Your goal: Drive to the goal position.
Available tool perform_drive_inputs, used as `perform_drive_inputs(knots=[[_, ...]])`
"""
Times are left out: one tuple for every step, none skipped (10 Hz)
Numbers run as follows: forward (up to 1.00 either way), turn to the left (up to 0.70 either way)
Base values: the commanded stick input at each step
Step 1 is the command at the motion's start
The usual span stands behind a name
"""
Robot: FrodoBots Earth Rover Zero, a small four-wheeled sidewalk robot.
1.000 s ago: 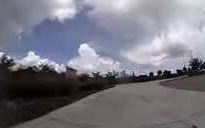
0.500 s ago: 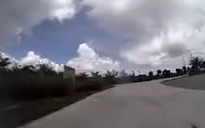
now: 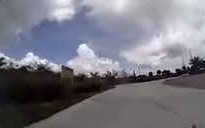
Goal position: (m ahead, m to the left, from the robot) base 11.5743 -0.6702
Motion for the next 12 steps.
perform_drive_inputs(knots=[[0.85,-0.22],[0.85,-0.34],[0.85,-0.34],[0.85,-0.34],[0.85,-0.34],[0.85,-0.34],[0.85,-0.34],[0.85,-0.34],[0.85,-0.26],[0.85,0.0],[0.85,0.0],[0.85,0.0]])
